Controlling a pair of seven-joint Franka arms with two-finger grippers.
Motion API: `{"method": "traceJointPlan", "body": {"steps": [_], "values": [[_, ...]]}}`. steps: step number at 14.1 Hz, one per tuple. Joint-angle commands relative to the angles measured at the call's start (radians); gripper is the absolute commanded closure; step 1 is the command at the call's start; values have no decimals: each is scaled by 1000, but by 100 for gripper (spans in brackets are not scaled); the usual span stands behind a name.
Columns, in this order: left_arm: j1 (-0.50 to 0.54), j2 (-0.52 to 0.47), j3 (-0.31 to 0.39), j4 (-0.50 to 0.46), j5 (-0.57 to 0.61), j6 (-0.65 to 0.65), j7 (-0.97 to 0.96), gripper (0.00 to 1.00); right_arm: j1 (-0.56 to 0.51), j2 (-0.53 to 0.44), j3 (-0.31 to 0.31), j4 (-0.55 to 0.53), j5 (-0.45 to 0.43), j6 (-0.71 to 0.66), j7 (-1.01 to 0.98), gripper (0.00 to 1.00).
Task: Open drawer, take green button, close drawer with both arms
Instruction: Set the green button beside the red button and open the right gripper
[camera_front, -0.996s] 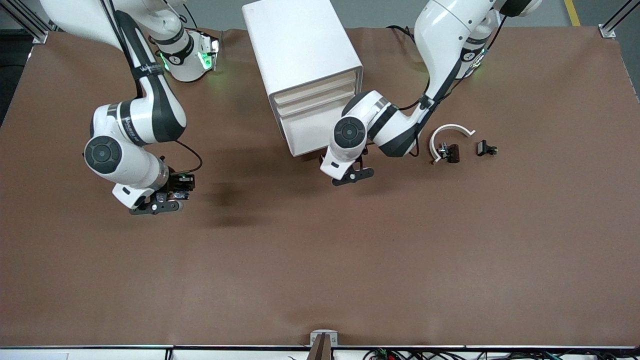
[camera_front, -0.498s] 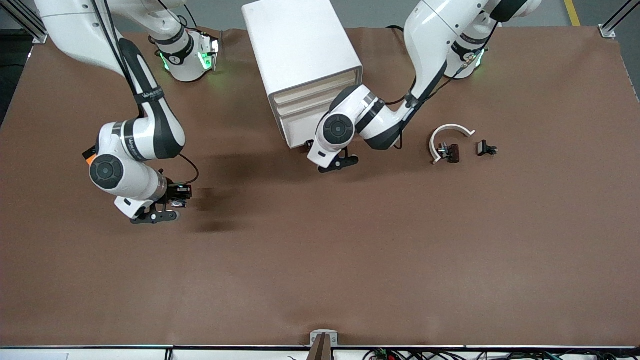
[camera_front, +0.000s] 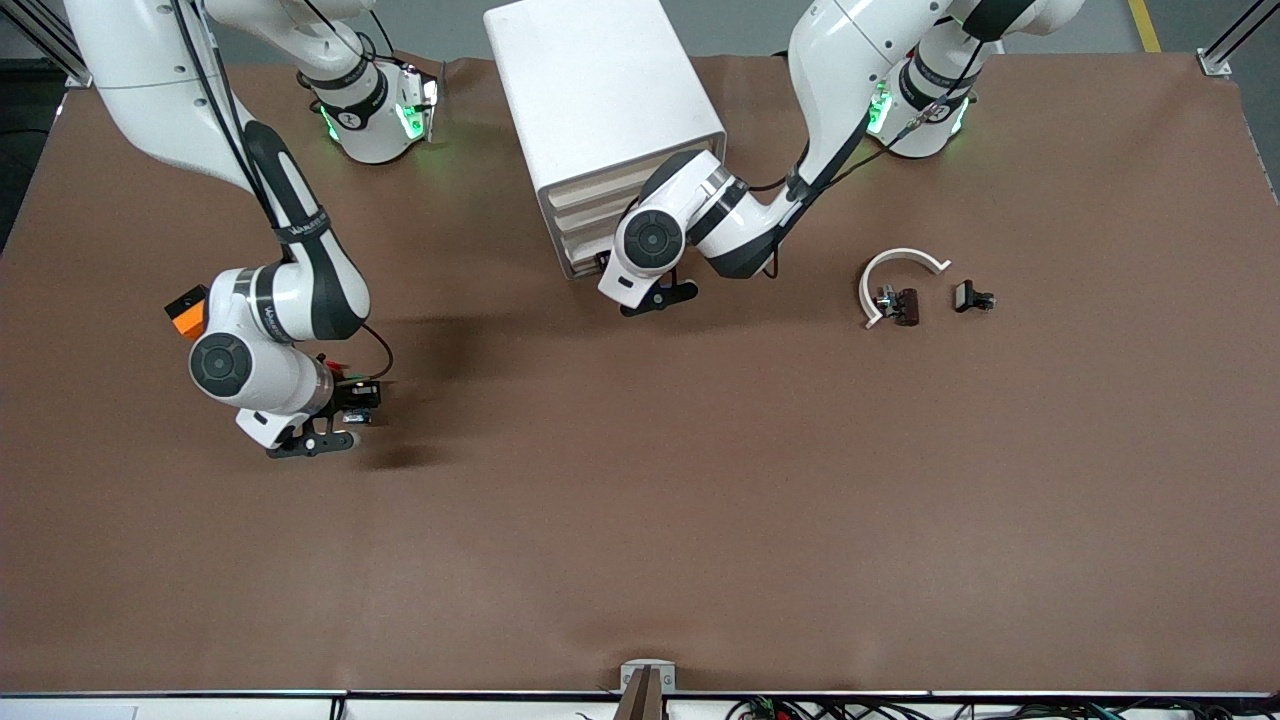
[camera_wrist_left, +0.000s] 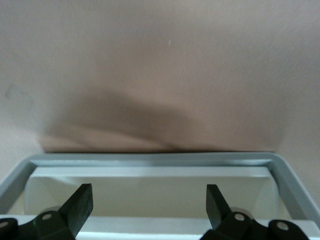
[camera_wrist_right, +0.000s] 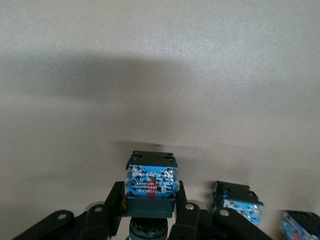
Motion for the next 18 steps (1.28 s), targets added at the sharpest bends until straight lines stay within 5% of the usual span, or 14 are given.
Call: {"method": "traceJointPlan", "body": {"steps": [1,4,6,12,15,18], "values": [[-2,-4,-13,-13,-42,-12,-10,0,-17,-6,17,-36,-9,44,-11,77],[-3,-4,-12,-13,-87,-22,-14,0,-17,-3,17,-35,-9,44,-10,63],[9,-6,-7,-2,-87,-30,-42,0,-18,-3,17,-32,-8,44,-8,0],[64,-41,135,85,-53,-84,-93,0,-7,-105,18,-21,-3,-106,12,0],[90,-133,214,87,124,-90,-93,0,2,-238,23,-18,-1,-253,116,0],[199,-193,220,89,288,-104,-45,0,-9,-380,21,-9,-1,-382,116,0]]}}
